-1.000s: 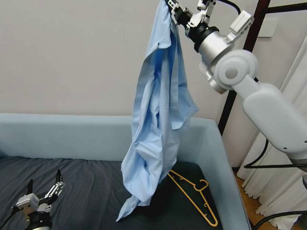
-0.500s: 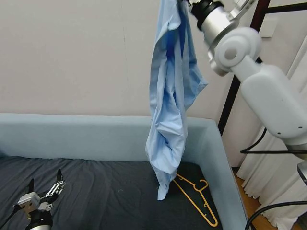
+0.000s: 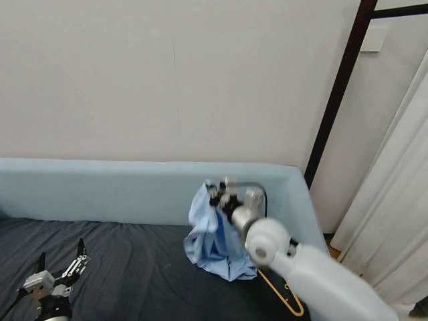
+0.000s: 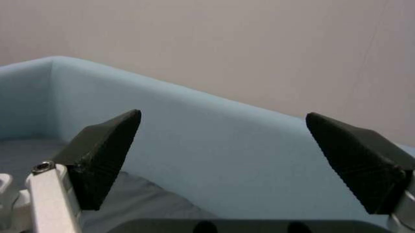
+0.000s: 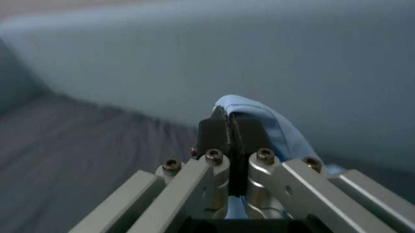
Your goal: Pick up the clothes from the sofa and hang them on the clothes hanger.
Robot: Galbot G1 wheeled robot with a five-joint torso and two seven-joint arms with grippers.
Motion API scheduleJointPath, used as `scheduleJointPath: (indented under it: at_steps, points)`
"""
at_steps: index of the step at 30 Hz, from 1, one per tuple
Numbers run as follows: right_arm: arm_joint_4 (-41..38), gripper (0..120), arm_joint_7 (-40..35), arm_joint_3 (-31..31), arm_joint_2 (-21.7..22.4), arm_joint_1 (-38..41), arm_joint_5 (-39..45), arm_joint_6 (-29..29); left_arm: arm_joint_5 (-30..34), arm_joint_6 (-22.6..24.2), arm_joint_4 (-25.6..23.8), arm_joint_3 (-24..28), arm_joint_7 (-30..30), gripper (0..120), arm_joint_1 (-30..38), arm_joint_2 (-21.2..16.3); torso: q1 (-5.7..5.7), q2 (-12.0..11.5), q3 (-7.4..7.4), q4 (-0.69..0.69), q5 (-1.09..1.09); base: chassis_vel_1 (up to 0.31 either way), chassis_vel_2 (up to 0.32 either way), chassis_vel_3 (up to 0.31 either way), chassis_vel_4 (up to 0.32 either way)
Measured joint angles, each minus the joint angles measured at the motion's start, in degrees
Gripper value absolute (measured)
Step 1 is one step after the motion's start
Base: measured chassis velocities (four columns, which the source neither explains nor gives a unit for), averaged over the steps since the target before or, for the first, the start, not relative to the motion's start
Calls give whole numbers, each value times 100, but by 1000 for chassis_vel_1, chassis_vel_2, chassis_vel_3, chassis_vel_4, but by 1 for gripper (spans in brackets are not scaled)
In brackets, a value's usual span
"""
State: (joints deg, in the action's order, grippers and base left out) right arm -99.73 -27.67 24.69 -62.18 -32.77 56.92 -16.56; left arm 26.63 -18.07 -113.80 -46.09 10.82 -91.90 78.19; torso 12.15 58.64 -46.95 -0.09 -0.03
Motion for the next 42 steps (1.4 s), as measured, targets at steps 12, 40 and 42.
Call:
scheduleJointPath:
  at_steps: [12,40,42]
  points:
    - [2110,0,27,-296,-908,-291,-1333,5,-117,17,26,30,-3,100,6,88,0,0,0,1,-2,0,0,0,0]
    - [2218,100,-809,-1637,-998,-452,-1332,3,-283,5,-71,204,-3,100,-59,111,0,0,0,0,0,0,0,0,0]
    - [2191,100,-1009,-1675,-1021,-474,-1312,-33,-273,5,-68,203,-3,100,-55,90,0,0,0,2,1,0,0,0,0]
